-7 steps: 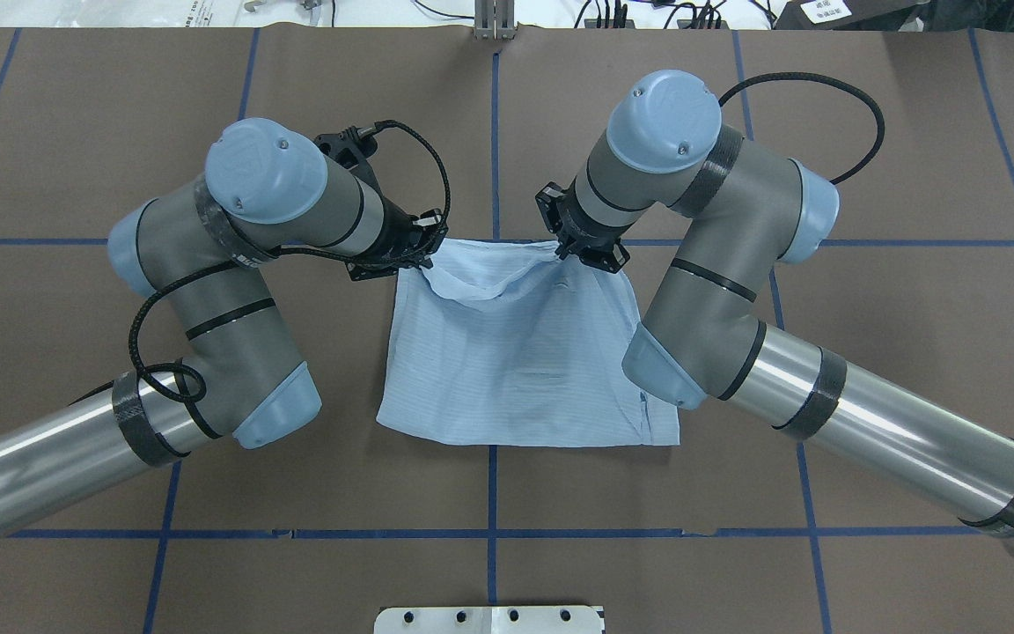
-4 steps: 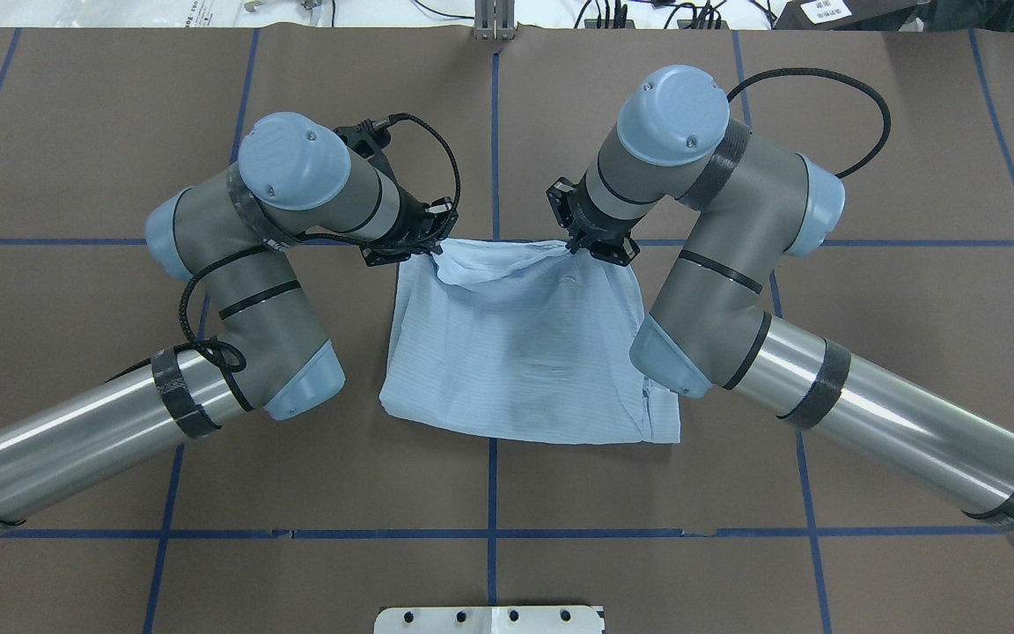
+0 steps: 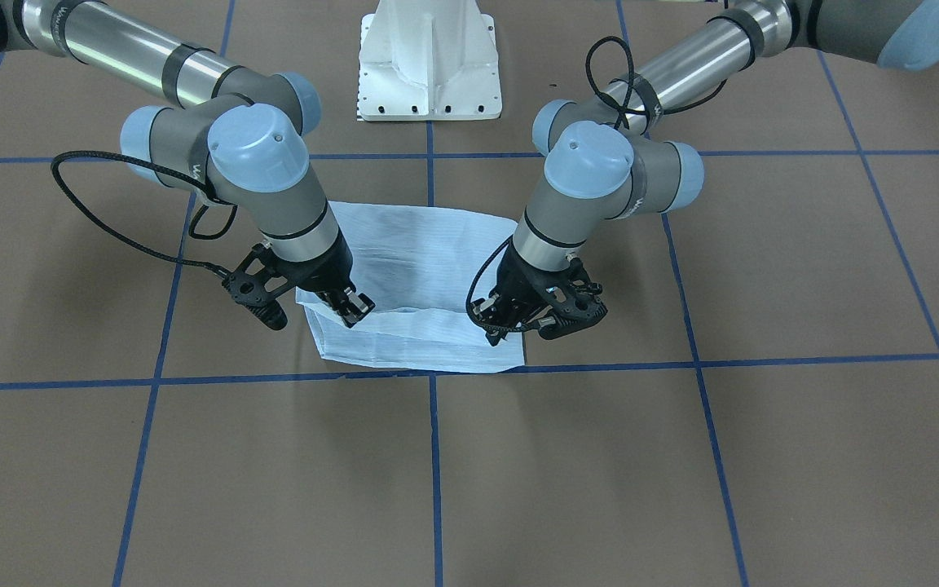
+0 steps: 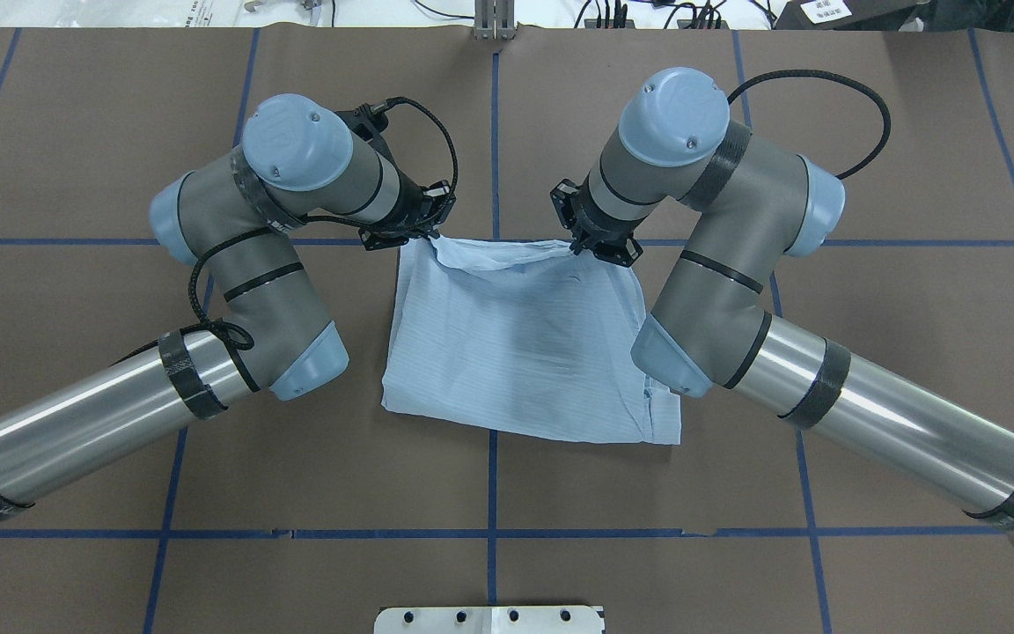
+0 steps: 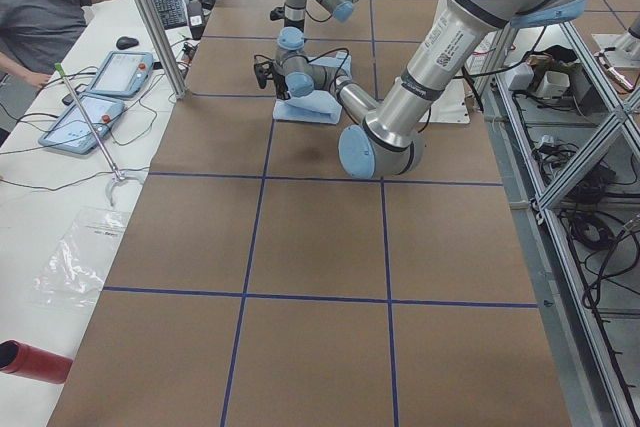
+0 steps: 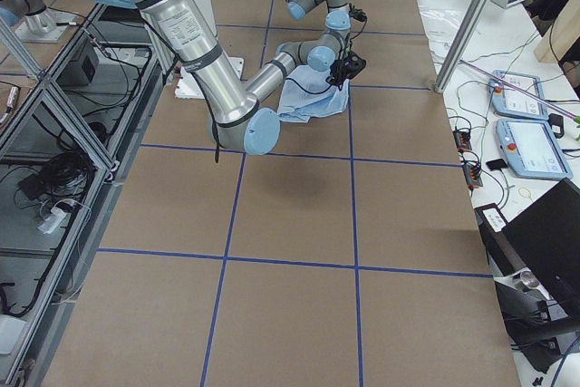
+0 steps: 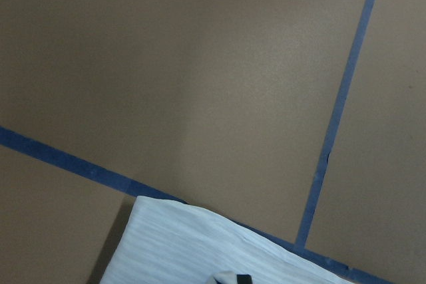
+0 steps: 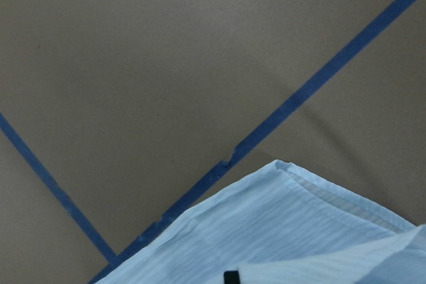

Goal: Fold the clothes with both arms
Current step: 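Open both grippers and raise them away from the folded shirt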

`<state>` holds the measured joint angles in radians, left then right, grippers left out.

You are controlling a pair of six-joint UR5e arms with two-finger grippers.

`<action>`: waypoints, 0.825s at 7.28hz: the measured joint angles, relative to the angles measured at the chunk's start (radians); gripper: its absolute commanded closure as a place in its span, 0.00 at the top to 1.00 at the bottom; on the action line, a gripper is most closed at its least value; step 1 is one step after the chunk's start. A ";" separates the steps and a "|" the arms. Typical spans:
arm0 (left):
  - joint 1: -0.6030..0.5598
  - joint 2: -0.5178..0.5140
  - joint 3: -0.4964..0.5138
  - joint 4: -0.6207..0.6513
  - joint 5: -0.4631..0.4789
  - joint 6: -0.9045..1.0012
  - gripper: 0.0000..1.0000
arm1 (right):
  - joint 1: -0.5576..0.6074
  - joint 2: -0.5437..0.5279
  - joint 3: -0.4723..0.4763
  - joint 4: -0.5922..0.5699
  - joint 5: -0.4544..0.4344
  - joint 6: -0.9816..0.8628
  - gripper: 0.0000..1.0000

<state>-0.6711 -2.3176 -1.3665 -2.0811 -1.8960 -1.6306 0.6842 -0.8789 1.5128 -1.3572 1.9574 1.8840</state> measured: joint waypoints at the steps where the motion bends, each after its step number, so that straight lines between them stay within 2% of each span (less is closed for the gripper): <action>1: 0.000 -0.001 0.005 -0.010 0.000 0.000 0.98 | 0.000 0.000 -0.001 0.001 0.000 0.001 0.99; 6: -0.034 0.009 0.011 -0.032 -0.003 0.015 0.99 | 0.015 -0.003 -0.034 0.004 -0.006 -0.056 1.00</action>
<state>-0.7055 -2.3081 -1.3560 -2.1129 -1.8990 -1.6153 0.6987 -0.8820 1.4788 -1.3529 1.9511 1.8282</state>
